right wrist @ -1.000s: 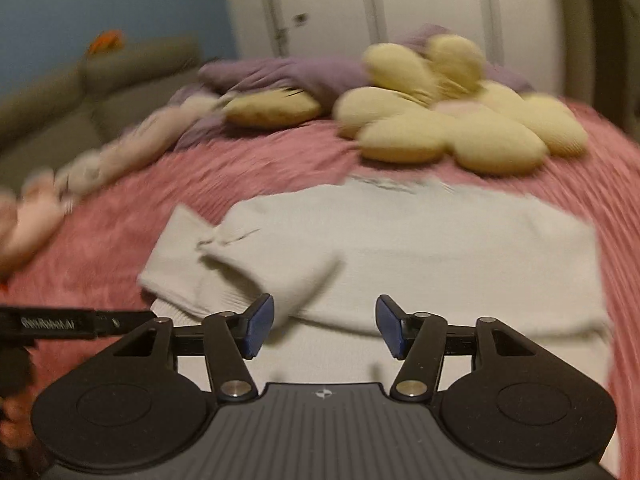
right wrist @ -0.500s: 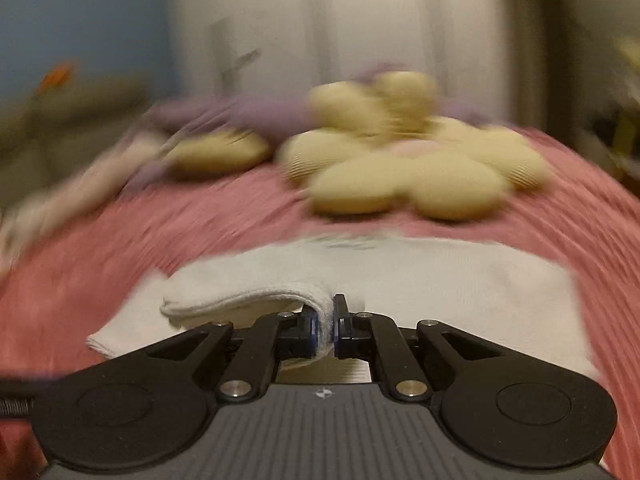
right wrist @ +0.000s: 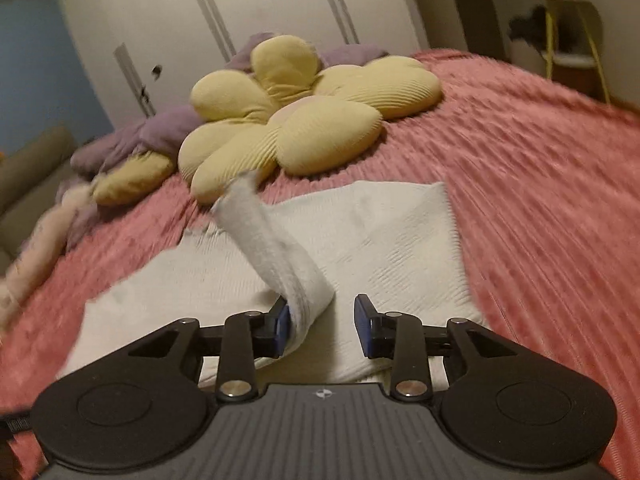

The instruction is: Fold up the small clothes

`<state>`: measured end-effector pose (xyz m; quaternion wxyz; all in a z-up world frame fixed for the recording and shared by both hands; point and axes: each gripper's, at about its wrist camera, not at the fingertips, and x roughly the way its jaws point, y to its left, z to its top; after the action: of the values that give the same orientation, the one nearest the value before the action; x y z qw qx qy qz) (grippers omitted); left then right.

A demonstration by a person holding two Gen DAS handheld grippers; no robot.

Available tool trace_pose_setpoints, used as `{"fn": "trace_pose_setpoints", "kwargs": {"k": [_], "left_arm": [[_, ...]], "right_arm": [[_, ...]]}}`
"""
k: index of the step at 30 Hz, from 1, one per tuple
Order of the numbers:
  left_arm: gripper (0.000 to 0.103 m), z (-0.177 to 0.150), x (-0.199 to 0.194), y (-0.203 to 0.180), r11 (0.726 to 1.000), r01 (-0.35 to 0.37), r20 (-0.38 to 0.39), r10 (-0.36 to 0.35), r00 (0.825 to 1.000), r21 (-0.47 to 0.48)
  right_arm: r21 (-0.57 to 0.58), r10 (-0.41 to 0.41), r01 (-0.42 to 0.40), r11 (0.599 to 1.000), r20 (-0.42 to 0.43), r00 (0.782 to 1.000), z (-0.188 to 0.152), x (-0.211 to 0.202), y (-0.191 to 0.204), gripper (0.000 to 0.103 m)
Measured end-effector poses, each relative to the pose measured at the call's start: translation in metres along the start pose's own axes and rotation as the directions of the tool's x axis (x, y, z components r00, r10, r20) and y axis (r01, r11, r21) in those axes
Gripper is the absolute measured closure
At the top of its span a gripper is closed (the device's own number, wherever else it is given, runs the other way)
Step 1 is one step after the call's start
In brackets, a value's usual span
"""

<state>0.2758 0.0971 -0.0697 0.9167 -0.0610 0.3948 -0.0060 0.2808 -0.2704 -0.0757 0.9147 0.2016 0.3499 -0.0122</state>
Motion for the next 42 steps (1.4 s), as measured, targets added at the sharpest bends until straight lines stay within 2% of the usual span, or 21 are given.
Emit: {"fn": "trace_pose_setpoints", "kwargs": {"k": [7,9,10,12,14,15,18,20,22,24,25,26,27,28,29,32,36,38,40,41,42], "left_arm": [[0.056,0.0,-0.001,0.008,1.0,0.019,0.004,-0.019,1.0,-0.019],[0.056,0.001,-0.002,0.009,0.999,0.023,0.006,-0.022,1.0,-0.028],[0.057,0.002,-0.002,0.01,0.999,0.021,0.006,-0.02,1.0,-0.032],[0.061,0.004,-0.002,0.009,0.999,0.016,0.005,-0.015,1.0,-0.032],[0.07,0.007,-0.002,0.009,0.999,0.001,0.011,0.0,1.0,-0.035],[0.072,0.008,-0.002,0.01,0.999,-0.006,0.015,0.007,1.0,-0.044],[0.08,0.012,0.001,0.019,0.994,-0.007,0.012,0.009,1.0,-0.109],[0.081,0.012,0.002,0.027,0.986,-0.005,0.009,0.006,1.0,-0.165],[0.082,0.011,0.002,0.035,0.978,-0.02,0.013,0.023,1.0,-0.208],[0.081,0.009,0.004,0.043,0.973,-0.012,-0.001,0.012,1.0,-0.232],[0.079,0.008,0.003,0.044,0.972,-0.009,-0.005,0.008,1.0,-0.234],[0.076,0.008,0.002,0.044,0.975,-0.013,-0.003,0.013,1.0,-0.223],[0.075,0.007,-0.001,0.043,0.98,-0.022,0.001,0.023,1.0,-0.198],[0.07,0.007,-0.005,0.041,0.985,-0.035,0.005,0.036,0.999,-0.171],[0.068,0.007,-0.009,0.04,0.988,-0.042,0.012,0.045,0.999,-0.151],[0.065,0.007,-0.023,0.039,0.992,-0.052,0.027,0.056,0.998,-0.118],[0.065,0.017,-0.047,0.033,0.992,-0.057,0.079,0.066,0.995,-0.109],[0.057,0.024,-0.052,0.025,0.996,-0.024,0.103,0.032,0.994,-0.083],[0.054,0.03,-0.049,0.01,0.999,-0.001,0.111,0.006,0.994,-0.051],[0.054,0.033,-0.045,0.001,0.999,0.015,0.105,-0.012,0.994,-0.029],[0.054,0.034,-0.039,-0.007,0.999,0.034,0.097,-0.033,0.995,-0.006]], "right_arm": [[0.25,0.038,-0.038,0.967,0.006,0.999,0.001,-0.005,-0.046,0.072],[0.278,0.056,-0.052,0.959,-0.005,0.998,0.0,-0.002,-0.051,0.072],[0.272,0.06,-0.055,0.961,-0.008,0.998,0.001,0.0,-0.05,0.073],[0.237,0.065,-0.06,0.97,-0.012,0.998,0.004,0.005,-0.044,0.087],[0.172,0.054,-0.046,0.984,-0.042,0.998,0.011,0.011,-0.032,0.096],[0.122,0.043,-0.036,0.992,-0.054,0.998,0.015,0.014,-0.023,0.096],[-0.017,0.067,-0.067,0.998,0.039,0.997,0.033,0.004,0.002,0.097],[-0.041,0.132,-0.128,0.991,0.121,0.984,0.043,-0.006,0.005,0.097],[-0.061,0.139,-0.131,0.989,0.167,0.976,0.048,-0.008,0.002,0.096],[-0.084,0.111,-0.098,0.992,0.163,0.98,0.045,-0.002,-0.007,0.096],[-0.078,0.073,-0.063,0.995,0.125,0.989,0.042,0.007,-0.016,0.095],[-0.061,0.042,-0.038,0.997,0.075,0.996,0.038,0.016,-0.025,0.086],[-0.033,0.008,-0.008,0.999,0.012,1.0,0.034,0.025,-0.033,0.082],[-0.004,-0.01,0.01,1.0,-0.051,0.999,0.029,0.031,-0.042,0.082],[0.016,0.008,-0.007,1.0,-0.051,0.999,0.026,0.028,-0.048,0.083],[0.077,0.063,-0.061,0.995,-0.024,0.998,0.023,0.009,-0.06,0.075],[0.087,0.046,-0.045,0.995,-0.011,0.999,0.025,-0.005,-0.064,0.075],[0.088,0.032,-0.032,0.996,-0.005,0.999,0.028,-0.008,-0.066,0.075],[0.078,0.028,-0.027,0.997,-0.016,0.999,0.027,-0.007,-0.066,0.081],[0.055,0.028,-0.026,0.998,-0.029,0.999,0.026,-0.005,-0.063,0.092],[0.014,0.029,-0.028,1.0,-0.047,0.998,0.025,-0.002,-0.058,0.093]]}}
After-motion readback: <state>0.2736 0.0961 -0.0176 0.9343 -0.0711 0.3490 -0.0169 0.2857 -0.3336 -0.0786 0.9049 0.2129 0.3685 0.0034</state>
